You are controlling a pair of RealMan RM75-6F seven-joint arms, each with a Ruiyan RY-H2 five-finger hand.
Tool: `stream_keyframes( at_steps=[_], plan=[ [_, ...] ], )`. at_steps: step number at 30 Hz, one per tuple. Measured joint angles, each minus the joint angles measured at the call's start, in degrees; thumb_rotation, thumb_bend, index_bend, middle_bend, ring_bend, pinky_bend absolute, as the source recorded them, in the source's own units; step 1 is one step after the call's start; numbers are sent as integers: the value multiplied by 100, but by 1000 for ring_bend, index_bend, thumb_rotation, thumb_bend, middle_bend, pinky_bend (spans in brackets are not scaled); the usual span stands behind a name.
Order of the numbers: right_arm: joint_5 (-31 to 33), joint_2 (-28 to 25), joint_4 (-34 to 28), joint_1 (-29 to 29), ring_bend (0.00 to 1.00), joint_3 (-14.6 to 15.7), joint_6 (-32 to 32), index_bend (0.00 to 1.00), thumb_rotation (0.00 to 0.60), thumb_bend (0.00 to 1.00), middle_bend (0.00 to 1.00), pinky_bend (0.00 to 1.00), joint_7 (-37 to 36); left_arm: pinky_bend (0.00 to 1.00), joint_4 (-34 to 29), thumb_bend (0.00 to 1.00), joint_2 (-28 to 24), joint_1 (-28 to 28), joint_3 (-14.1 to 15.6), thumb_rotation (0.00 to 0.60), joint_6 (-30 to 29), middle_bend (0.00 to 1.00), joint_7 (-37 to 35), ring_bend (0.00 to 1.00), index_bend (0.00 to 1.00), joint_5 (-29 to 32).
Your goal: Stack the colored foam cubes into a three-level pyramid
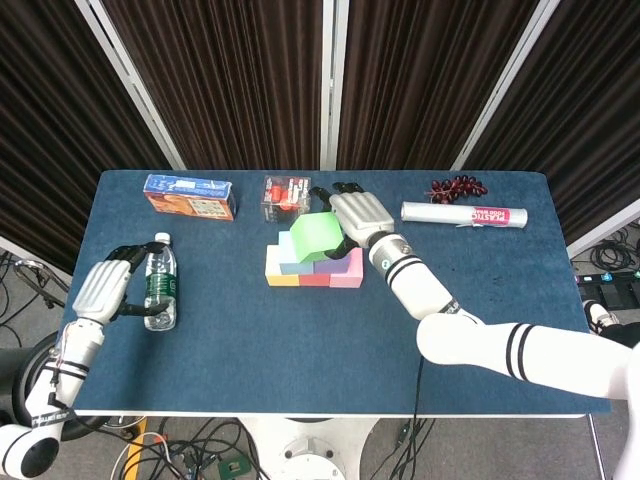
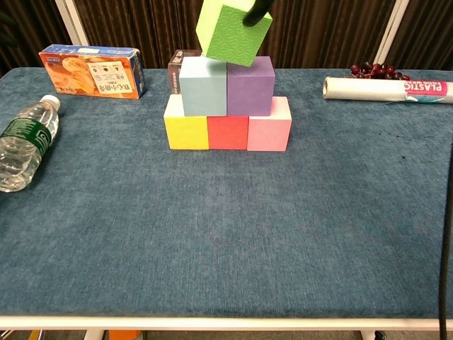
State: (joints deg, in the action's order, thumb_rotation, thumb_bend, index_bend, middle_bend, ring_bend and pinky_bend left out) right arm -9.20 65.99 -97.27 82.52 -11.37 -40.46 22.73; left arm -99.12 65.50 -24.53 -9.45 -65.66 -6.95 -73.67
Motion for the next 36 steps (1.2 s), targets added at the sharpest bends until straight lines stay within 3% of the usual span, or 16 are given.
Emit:
stream_keyframes(
  at_steps=[12, 25, 36],
  plan=[
    [1183, 40, 29, 691, 0, 326, -241, 117, 600, 159, 377, 0, 787, 159, 50, 53, 14, 3, 13, 600, -15, 214, -84, 185, 174, -62],
    [1843, 271, 159, 1023, 0, 328, -399, 94, 600, 155, 366, 0, 1195, 159, 150, 53, 40, 16, 32, 600, -3, 211, -207, 185, 174, -86],
    [2048, 479, 313, 1084, 0, 226, -544, 0, 600, 127, 225, 0, 1416, 159, 251, 54, 61, 40, 55, 600, 3, 208, -355, 154, 174, -119]
  ],
)
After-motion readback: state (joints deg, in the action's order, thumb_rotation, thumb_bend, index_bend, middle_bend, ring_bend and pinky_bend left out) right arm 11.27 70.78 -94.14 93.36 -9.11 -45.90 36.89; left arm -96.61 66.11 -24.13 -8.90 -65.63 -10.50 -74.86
